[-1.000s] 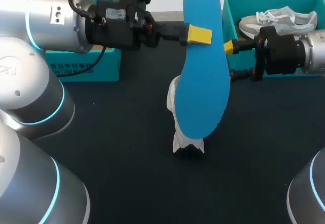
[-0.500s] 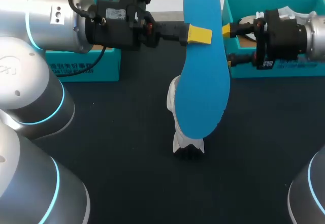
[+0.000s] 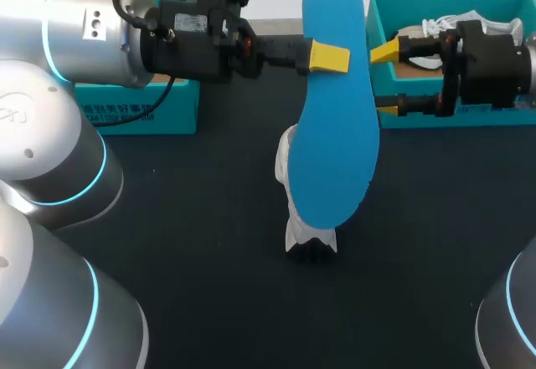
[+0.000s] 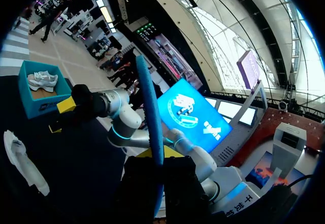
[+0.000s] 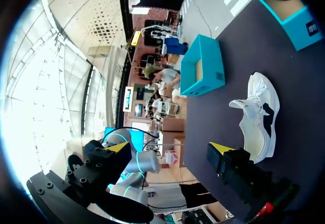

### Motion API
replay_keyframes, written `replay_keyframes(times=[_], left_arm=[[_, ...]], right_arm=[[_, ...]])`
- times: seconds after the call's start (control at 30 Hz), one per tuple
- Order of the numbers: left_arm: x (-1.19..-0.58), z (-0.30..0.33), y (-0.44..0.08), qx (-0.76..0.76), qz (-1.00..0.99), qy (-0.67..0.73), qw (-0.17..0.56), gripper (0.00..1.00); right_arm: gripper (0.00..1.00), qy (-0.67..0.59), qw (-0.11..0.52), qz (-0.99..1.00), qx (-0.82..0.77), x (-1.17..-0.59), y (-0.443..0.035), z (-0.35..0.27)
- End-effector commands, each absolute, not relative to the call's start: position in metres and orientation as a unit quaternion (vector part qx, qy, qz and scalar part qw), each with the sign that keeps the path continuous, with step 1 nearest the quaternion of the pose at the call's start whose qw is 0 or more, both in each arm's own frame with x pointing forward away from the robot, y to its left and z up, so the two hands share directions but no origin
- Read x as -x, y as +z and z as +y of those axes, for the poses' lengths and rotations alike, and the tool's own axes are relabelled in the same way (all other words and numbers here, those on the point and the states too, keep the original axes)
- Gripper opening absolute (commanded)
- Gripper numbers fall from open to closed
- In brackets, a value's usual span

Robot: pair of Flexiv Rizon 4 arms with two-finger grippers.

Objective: Take the shoe out of the shoebox, open the shoe tongue, remove and reinsert the insole, then place the shoe into the shoebox

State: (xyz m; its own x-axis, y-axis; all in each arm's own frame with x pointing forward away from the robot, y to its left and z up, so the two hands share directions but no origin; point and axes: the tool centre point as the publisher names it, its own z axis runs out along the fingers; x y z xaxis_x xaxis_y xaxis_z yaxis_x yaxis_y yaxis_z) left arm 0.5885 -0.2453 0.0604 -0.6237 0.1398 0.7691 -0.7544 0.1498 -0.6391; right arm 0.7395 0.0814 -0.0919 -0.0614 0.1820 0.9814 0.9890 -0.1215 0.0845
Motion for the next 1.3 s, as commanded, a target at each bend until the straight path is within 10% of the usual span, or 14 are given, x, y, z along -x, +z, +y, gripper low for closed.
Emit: replay_keyframes(times=[0.03,0.2,0.57,1.3], left_arm=[[-0.588,-0.245,0.059,-0.232,-0.663,0.610,0.367,0.00],[-0.588,-0.245,0.059,-0.232,-0.663,0.610,0.367,0.00],[-0.577,-0.195,0.043,-0.112,-0.798,0.584,0.093,0.00],[-0.605,-0.162,0.037,-0.126,-0.791,0.583,0.140,0.00]], right_arm=[[1.00,-0.501,0.403,-0.529,0.553,-0.741,-0.092,0.079],[1.00,-0.501,0.403,-0.529,0.553,-0.741,-0.092,0.079],[1.00,-0.501,0.403,-0.529,0.553,-0.741,-0.092,0.079],[1.00,-0.501,0.403,-0.529,0.553,-0.741,-0.092,0.079]])
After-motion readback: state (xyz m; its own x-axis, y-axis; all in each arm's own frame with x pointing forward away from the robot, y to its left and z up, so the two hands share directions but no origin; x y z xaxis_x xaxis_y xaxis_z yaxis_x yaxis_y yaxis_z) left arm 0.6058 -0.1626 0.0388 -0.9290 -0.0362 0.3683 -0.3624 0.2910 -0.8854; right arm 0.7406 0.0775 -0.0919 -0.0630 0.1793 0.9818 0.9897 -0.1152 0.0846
